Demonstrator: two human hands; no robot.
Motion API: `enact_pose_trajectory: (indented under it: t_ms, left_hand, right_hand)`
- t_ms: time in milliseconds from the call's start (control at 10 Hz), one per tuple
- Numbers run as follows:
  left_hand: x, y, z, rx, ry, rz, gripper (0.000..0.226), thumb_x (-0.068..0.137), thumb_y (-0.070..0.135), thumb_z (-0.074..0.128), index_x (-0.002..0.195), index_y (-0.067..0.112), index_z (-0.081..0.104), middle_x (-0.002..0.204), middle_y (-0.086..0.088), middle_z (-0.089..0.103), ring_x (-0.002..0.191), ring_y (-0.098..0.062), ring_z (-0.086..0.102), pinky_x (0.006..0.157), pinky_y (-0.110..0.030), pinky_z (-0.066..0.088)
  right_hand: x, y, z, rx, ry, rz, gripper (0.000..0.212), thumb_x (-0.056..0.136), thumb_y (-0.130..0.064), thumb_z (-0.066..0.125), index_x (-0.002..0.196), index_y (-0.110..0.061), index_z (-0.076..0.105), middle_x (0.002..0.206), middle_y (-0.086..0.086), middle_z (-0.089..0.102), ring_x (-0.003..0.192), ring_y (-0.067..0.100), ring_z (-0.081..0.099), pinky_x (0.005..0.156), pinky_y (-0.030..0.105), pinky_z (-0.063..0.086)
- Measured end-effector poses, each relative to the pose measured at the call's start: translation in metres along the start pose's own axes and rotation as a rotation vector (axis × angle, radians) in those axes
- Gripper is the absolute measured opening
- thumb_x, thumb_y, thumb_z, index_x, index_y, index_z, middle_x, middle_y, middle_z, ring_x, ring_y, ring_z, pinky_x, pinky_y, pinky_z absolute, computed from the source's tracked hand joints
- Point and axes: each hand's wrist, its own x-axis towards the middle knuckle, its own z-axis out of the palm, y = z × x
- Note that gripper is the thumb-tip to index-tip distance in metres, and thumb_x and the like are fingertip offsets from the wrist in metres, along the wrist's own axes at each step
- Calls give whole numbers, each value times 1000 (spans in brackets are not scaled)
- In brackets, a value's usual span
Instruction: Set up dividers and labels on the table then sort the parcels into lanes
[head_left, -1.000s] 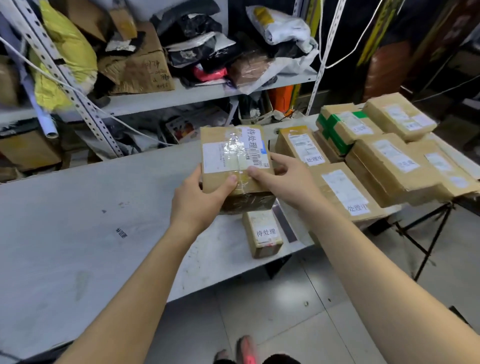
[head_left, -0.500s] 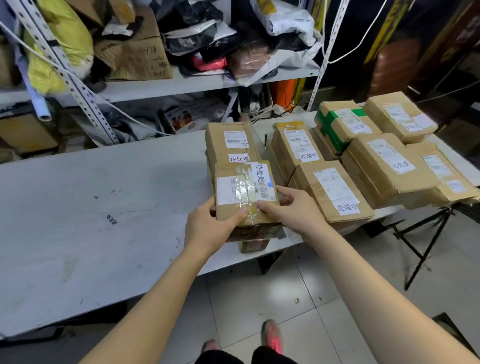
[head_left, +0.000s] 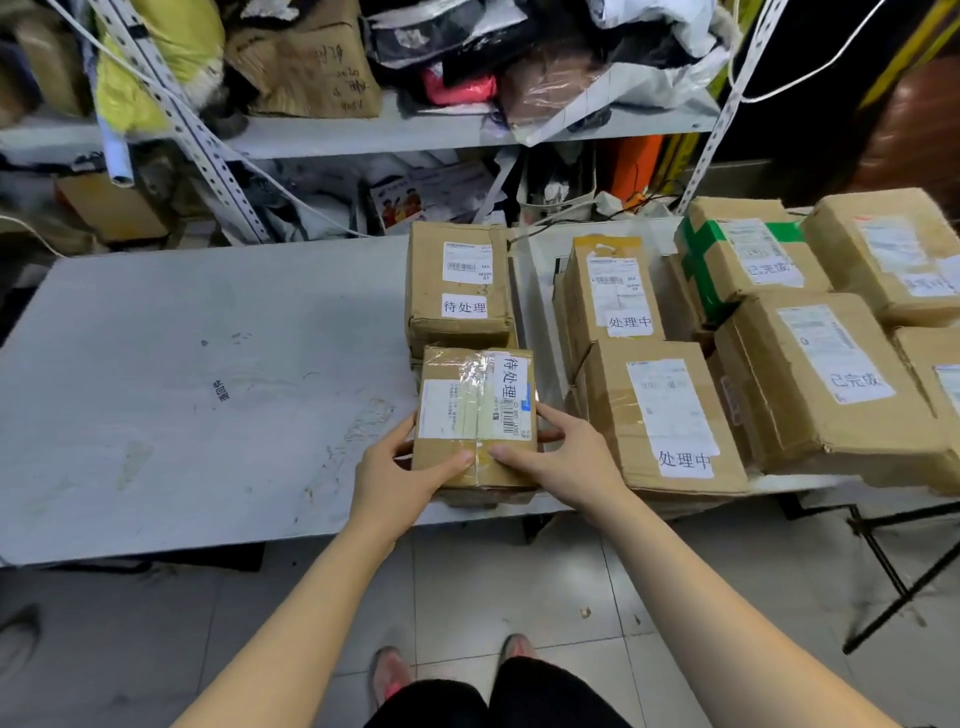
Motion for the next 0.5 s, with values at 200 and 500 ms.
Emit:
enact_pose_trajectory:
  t_ms: [200,500]
  left_hand:
    - [0,2,-5,107,-13,-28,77,73,49,87,139,49,47,127,11,62,112,-10,61,81,-26,59]
    - [21,28,-20,406,-87,-56,84,84,64,69,153,31,35,133,-1,61,113,-21,62,91,-39,57]
  right_hand:
    - [0,1,2,-46,3,3,63,74,-57,84,130,-47,55,117,-21,64,108,3,60,86,23,52]
    - [0,-26,-8,-220,33,61,81,86,-54,75,153,-25,40,150,-4,52,132,17,53,100,34,47]
